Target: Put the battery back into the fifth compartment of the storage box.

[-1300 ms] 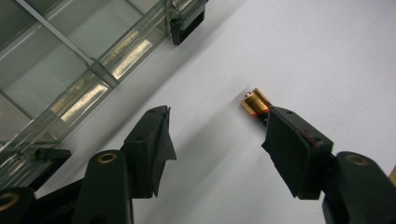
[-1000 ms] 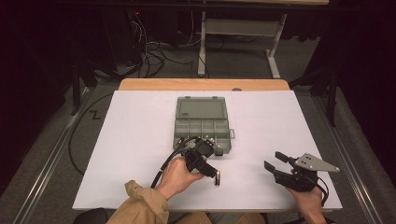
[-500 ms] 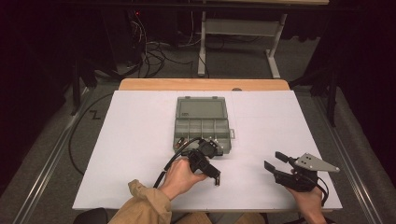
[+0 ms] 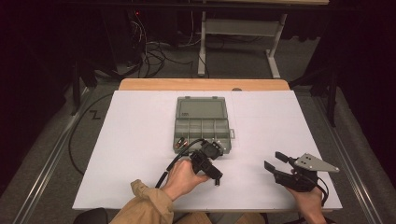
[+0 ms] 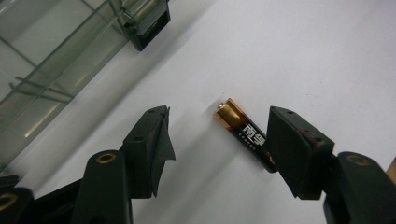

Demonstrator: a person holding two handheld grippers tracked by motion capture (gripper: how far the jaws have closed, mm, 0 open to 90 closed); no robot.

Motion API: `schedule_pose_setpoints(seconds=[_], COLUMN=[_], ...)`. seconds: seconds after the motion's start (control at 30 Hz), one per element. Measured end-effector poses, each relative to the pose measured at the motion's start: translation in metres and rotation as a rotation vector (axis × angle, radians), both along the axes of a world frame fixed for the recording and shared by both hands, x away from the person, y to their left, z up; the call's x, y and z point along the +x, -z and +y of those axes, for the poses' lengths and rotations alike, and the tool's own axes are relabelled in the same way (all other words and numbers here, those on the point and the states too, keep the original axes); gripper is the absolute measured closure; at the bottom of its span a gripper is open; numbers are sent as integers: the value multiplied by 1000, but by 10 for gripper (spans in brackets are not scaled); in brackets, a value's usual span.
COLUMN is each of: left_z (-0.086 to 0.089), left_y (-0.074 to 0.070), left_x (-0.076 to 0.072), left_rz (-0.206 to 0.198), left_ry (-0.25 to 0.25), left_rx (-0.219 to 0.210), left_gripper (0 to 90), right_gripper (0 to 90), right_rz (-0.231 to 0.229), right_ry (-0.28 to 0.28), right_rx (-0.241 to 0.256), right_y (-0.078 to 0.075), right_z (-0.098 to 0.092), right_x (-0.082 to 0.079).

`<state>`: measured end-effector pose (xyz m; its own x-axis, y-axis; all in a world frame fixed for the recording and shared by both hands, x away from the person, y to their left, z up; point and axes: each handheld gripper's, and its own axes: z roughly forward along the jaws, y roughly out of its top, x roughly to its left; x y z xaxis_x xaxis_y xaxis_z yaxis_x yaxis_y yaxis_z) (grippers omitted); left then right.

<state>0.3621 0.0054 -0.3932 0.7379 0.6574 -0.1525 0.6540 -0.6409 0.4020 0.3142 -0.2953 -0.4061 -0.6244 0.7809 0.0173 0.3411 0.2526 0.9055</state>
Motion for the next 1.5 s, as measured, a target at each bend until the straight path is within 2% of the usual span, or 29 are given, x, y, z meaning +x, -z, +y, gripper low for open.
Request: schedule_pose_setpoints(seconds=[0.7, 1.03, 1.27, 1.5], left_z=[-6, -4, 4, 8], left_y=[5, 7, 8, 7], left_x=[-1, -2, -2, -4], left_rz=[39, 42, 45, 30], left_ry=[14, 20, 2, 14], left_rx=[4, 32, 28, 50], left_gripper=[453, 553, 616, 684], right_gripper=[422, 422, 422, 422], right_rz=[-3, -4, -3, -2], right_ry=[1, 7, 3, 2], right_rx=[-2, 3, 1, -1], right_y=[0, 0, 0, 0], right_z=[0, -1, -1, -1], right_x=[0, 0, 0, 0])
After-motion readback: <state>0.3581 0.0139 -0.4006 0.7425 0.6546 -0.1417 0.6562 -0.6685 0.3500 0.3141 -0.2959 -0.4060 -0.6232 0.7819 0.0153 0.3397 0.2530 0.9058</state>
